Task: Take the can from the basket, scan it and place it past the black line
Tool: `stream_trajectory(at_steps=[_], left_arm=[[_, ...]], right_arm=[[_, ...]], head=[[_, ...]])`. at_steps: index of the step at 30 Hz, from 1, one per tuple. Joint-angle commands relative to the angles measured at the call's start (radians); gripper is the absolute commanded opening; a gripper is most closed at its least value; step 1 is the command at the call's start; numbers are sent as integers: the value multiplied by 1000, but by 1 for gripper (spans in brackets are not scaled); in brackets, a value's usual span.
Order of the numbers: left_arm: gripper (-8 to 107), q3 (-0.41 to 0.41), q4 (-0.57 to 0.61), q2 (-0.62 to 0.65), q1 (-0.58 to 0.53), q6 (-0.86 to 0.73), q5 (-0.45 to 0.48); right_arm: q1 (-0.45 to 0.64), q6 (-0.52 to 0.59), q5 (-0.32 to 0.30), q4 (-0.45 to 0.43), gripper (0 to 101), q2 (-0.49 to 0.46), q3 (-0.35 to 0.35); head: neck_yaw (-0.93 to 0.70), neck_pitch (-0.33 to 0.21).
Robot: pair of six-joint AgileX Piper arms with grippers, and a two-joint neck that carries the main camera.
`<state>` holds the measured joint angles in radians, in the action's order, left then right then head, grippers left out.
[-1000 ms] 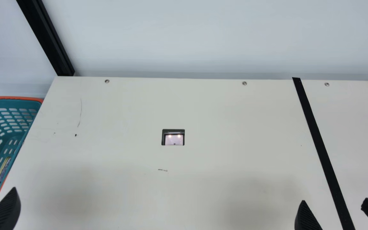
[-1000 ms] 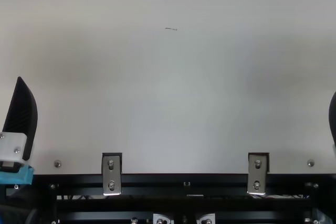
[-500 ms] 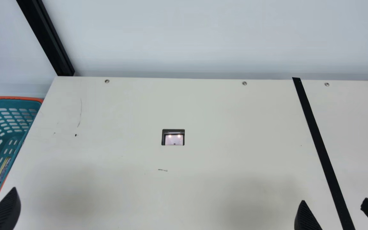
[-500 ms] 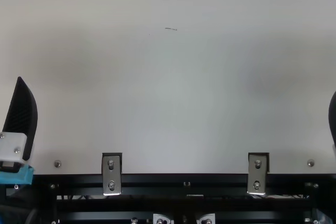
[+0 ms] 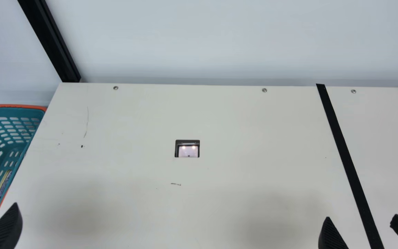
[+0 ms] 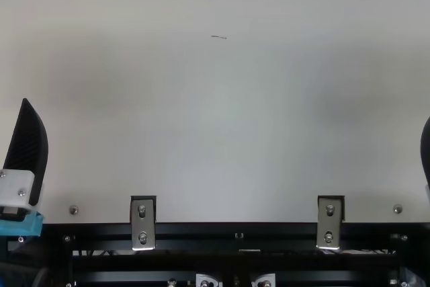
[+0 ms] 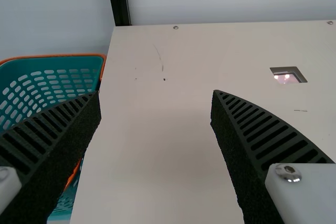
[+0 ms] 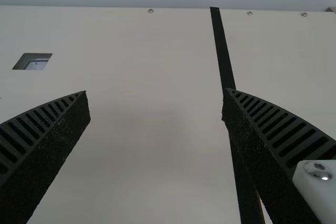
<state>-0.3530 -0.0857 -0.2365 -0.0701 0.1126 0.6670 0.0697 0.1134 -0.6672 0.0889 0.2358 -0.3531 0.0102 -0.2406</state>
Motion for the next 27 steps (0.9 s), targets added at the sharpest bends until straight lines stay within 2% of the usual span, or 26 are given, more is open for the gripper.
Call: stream_trajectory(at_steps=[1, 6, 19, 27], left_arm=[[90, 0, 0, 0, 0, 0, 0], [90, 0, 0, 0, 0, 0, 0], [90, 0, 0, 0, 0, 0, 0], [90, 0, 0, 0, 0, 0, 0]], right_arm=[[0, 0, 0, 0, 101, 0, 0], [0, 0, 0, 0, 101, 0, 0], [0, 0, 0, 0, 101, 0, 0], [0, 0, 0, 0, 101, 0, 0]], head=[[-9, -28], [-15, -29], [-166, -41], [-442, -91]])
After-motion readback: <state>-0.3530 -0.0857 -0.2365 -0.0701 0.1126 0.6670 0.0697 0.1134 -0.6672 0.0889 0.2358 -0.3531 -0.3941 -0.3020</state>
